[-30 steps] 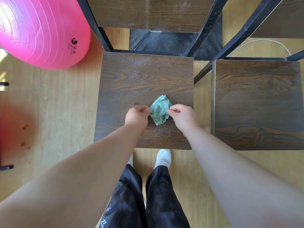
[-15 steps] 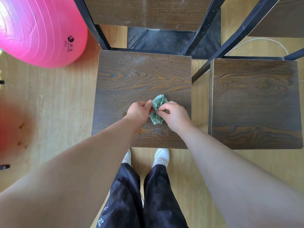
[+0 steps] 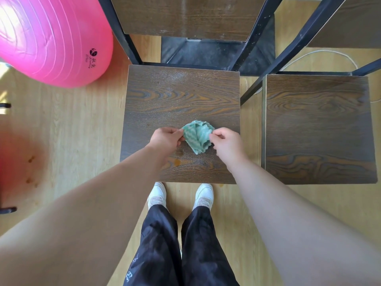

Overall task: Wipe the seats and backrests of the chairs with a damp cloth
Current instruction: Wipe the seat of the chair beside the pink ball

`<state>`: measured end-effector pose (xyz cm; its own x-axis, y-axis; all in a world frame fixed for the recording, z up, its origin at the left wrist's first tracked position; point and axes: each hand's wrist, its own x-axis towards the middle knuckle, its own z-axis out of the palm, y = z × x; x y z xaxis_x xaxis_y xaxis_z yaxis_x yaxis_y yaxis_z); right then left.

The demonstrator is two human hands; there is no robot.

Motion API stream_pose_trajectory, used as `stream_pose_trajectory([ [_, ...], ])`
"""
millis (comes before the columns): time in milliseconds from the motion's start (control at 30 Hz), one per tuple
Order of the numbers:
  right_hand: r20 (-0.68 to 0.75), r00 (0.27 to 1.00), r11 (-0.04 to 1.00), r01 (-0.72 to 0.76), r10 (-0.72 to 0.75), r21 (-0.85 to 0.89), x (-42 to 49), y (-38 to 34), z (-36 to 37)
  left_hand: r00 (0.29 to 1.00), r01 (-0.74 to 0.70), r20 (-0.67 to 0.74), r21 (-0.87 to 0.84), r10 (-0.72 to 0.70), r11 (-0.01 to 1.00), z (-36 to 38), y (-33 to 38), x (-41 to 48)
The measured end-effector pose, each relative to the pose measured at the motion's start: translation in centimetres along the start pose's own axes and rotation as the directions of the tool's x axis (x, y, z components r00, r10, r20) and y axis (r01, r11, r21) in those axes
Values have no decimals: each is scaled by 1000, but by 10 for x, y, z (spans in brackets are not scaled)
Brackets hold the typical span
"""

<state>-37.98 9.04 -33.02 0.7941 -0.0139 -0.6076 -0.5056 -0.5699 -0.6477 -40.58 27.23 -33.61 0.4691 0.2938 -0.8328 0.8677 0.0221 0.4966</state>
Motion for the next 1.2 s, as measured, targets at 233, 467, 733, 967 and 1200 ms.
stream_pose_trajectory([
  [233, -103, 978, 924, -133, 181, 358, -4, -34, -21, 998, 25, -54, -158, -34, 987, -36, 25, -3],
  [467, -185, 955, 861, -111, 230, 497, 4, -83, -39, 996, -88, -27, -326, 84, 941, -66, 74, -12],
  [733, -195, 955, 728, -30, 223, 685, -18, -120, -48, 985, -128, 31, -531, 170, 838, -84, 106, -37],
  [967, -115, 939, 715, -164, 325, 680, -37, -65, -12, 1000, 21, 13, -487, -17, 873, -83, 41, -30],
  [1200, -34, 879, 700, -355, 476, 620, -48, 2, 21, 983, 159, -27, -393, -184, 906, -67, -42, -18],
])
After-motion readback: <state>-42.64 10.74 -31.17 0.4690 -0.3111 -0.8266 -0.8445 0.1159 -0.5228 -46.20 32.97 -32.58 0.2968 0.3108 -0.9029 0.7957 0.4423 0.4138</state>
